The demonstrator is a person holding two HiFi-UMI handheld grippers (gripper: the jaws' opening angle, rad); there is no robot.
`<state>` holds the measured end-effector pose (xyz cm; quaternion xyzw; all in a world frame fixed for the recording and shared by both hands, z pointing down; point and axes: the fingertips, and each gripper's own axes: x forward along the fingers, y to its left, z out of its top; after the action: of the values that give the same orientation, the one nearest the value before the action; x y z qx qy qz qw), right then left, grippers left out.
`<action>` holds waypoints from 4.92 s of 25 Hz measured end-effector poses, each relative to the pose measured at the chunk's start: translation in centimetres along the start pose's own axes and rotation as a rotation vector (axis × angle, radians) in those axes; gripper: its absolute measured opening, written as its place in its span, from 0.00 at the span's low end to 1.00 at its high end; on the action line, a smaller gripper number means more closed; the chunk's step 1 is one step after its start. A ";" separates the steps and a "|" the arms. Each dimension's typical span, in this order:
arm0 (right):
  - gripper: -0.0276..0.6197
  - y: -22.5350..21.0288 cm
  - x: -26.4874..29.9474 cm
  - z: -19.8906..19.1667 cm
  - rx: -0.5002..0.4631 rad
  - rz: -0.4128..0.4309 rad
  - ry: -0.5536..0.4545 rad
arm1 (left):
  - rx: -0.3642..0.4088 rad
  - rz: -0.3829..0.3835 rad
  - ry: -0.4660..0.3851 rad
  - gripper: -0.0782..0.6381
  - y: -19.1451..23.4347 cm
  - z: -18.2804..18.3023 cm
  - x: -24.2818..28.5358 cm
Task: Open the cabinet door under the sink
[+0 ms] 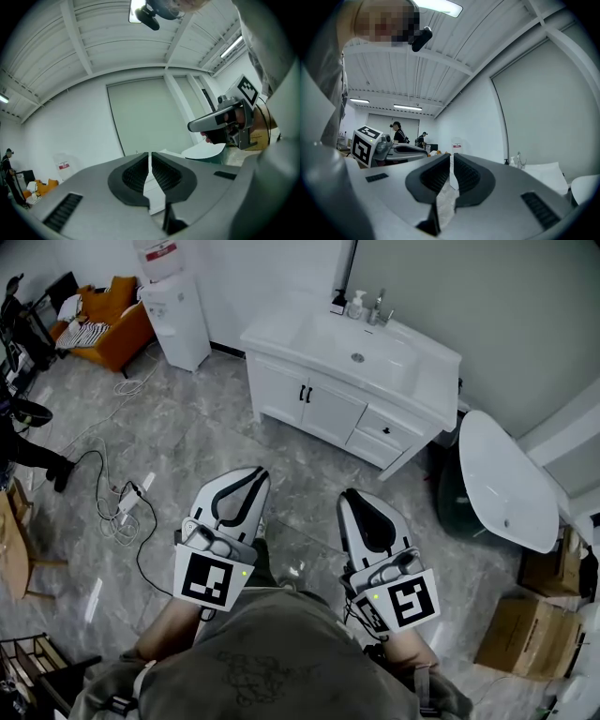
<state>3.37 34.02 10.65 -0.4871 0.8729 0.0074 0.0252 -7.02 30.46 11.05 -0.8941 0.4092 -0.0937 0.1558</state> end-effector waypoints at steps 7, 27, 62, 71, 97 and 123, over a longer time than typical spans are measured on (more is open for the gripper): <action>0.11 -1.7 3.0 -0.9 -0.012 -0.008 0.007 | 0.013 -0.007 -0.009 0.15 2.0 -1.6 2.9; 0.11 -9.1 20.4 -4.3 0.016 -0.047 0.105 | -0.057 -0.076 0.057 0.15 14.2 -8.3 15.3; 0.11 -25.5 41.5 -16.4 0.075 -0.227 0.286 | -0.139 -0.238 0.176 0.15 25.3 -22.1 38.6; 0.11 -30.4 43.3 -26.0 0.139 -0.250 0.401 | -0.142 -0.169 0.178 0.15 24.4 -27.2 42.8; 0.16 -37.0 48.2 -53.7 0.209 -0.329 0.623 | -0.180 -0.190 0.329 0.15 19.1 -48.3 49.6; 0.15 -41.2 52.2 -68.8 0.289 -0.384 0.724 | -0.155 -0.211 0.408 0.15 16.6 -60.0 52.1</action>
<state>8.51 -34.57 77.13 -0.6032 0.7111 -0.2913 -0.2137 -2.63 -31.55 63.28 -0.9037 0.3427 -0.2564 -0.0097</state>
